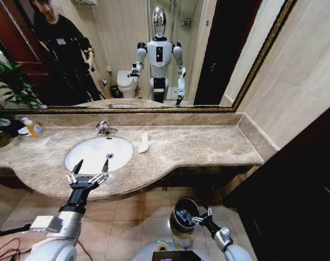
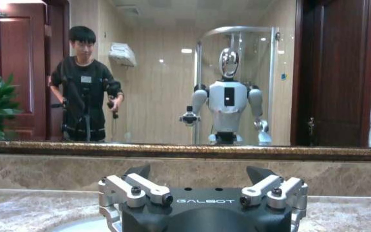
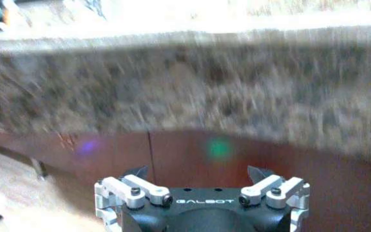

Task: Pick up the trash from the sink and place it in the trash bin.

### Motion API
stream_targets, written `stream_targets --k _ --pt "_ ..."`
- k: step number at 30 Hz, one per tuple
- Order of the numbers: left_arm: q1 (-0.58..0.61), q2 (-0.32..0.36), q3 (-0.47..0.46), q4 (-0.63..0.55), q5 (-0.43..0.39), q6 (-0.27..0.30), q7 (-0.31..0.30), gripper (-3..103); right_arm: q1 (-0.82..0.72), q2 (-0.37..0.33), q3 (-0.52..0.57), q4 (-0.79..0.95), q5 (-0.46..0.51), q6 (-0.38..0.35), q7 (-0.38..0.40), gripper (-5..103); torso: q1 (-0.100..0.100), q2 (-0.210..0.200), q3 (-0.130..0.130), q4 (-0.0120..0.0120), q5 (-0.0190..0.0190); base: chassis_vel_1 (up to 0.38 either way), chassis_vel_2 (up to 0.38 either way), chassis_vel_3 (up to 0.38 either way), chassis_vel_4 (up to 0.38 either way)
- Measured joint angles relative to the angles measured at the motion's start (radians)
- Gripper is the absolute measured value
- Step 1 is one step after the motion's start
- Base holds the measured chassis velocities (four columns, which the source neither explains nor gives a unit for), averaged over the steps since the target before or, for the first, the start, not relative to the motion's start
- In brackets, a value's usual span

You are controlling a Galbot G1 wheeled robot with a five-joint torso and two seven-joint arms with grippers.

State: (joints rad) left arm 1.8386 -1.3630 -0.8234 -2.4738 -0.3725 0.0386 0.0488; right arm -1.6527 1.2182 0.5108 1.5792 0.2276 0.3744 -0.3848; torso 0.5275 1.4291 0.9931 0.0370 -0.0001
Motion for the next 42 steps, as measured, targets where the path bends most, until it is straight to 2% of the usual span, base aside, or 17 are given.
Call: stream_targets --k 2,6,9,12,13,16,17,20,21,24,29,31,33,37,40,42 --pt "0.000 0.000 0.000 0.000 0.000 0.000 0.000 100 -0.056 -0.001 0.035 0.083 0.000 0.018 -0.047 100 0.000 0.000 0.000 -0.0003 0.0003 0.000 0.000 0.000 0.000" --pt "0.000 0.000 0.000 0.000 0.000 0.000 0.000 100 -0.118 -0.021 0.057 0.203 0.020 0.018 -0.076 100 0.000 0.000 0.000 -0.0004 0.0000 0.000 0.000 0.000 0.000" --pt "0.000 0.000 0.000 0.000 0.000 0.000 0.000 100 -0.127 -0.031 0.067 0.271 0.036 -0.005 -0.080 100 0.000 0.000 0.000 -0.0003 -0.0001 0.000 0.000 0.000 0.000" --pt "0.000 0.000 0.000 0.000 0.000 0.000 0.000 100 -0.091 -0.058 0.054 0.369 0.058 -0.077 -0.043 100 0.000 0.000 0.000 -0.0002 -0.0002 0.000 0.000 0.000 0.000" --pt "0.000 0.000 0.000 0.000 0.000 0.000 0.000 100 -0.091 -0.058 0.054 0.369 0.058 -0.077 -0.043 100 0.000 0.000 0.000 -0.0002 -0.0002 0.000 0.000 0.000 0.000" --pt "0.000 0.000 0.000 0.000 0.000 0.000 0.000 100 0.027 -0.080 0.011 0.414 0.070 -0.152 0.044 100 0.000 0.000 0.000 0.0002 0.0002 0.000 0.000 0.000 0.000" --pt "0.000 0.000 0.000 0.000 0.000 0.000 0.000 100 0.027 -0.080 0.011 0.414 0.070 -0.152 0.044 100 0.000 0.000 0.000 0.0002 0.0002 0.000 0.000 0.000 0.000" --pt "0.000 0.000 0.000 0.000 0.000 0.000 0.000 100 0.160 -0.100 -0.061 0.453 0.104 -0.255 0.175 100 0.000 0.000 0.000 0.0001 0.0001 0.000 0.000 0.000 0.000" --pt "0.000 0.000 0.000 0.000 0.000 0.000 0.000 100 0.160 -0.100 -0.061 0.453 0.104 -0.255 0.175 100 0.000 0.000 0.000 0.0001 0.0001 0.000 0.000 0.000 0.000" --pt "0.000 0.000 0.000 0.000 0.000 0.000 0.000 100 0.295 -0.134 -0.170 0.469 0.150 -0.383 0.249 100 0.000 0.000 0.000 -0.0001 0.0000 0.000 0.000 0.000 0.000" --pt "0.000 0.000 0.000 0.000 0.000 0.000 0.000 100 0.378 -0.149 -0.242 0.446 0.175 -0.428 0.284 100 0.000 0.000 0.000 0.0000 -0.0001 0.000 0.000 0.000 0.000" --pt "0.000 0.000 0.000 0.000 0.000 0.000 0.000 100 0.513 -0.159 -0.320 0.379 0.194 -0.475 0.297 100 0.000 0.000 0.000 -0.0001 0.0000 0.000 0.000 0.000 0.000" --pt "0.000 0.000 0.000 0.000 0.000 0.000 0.000 100 0.557 -0.161 -0.346 0.348 0.206 -0.483 0.297 100 0.000 0.000 0.000 -0.0001 0.0000 0.000 0.000 0.000 0.000" --pt "0.000 0.000 0.000 0.000 0.000 0.000 0.000 100 0.652 -0.162 -0.407 0.284 0.272 -0.531 0.306 100 0.000 0.000 0.000 -0.0001 0.0000 0.000 0.000 0.000 0.000" --pt "0.000 0.000 0.000 0.000 0.000 0.000 0.000 100 0.773 -0.142 -0.497 0.219 0.371 -0.589 0.371 100 0.000 0.000 0.000 -0.0002 0.0000 0.000 0.000 0.000 0.000" --pt "0.000 0.000 0.000 0.000 0.000 0.000 0.000 100 0.797 -0.136 -0.513 0.206 0.383 -0.597 0.383 100 0.000 0.000 0.000 -0.0003 0.0000 0.000 0.000 0.000 0.000"
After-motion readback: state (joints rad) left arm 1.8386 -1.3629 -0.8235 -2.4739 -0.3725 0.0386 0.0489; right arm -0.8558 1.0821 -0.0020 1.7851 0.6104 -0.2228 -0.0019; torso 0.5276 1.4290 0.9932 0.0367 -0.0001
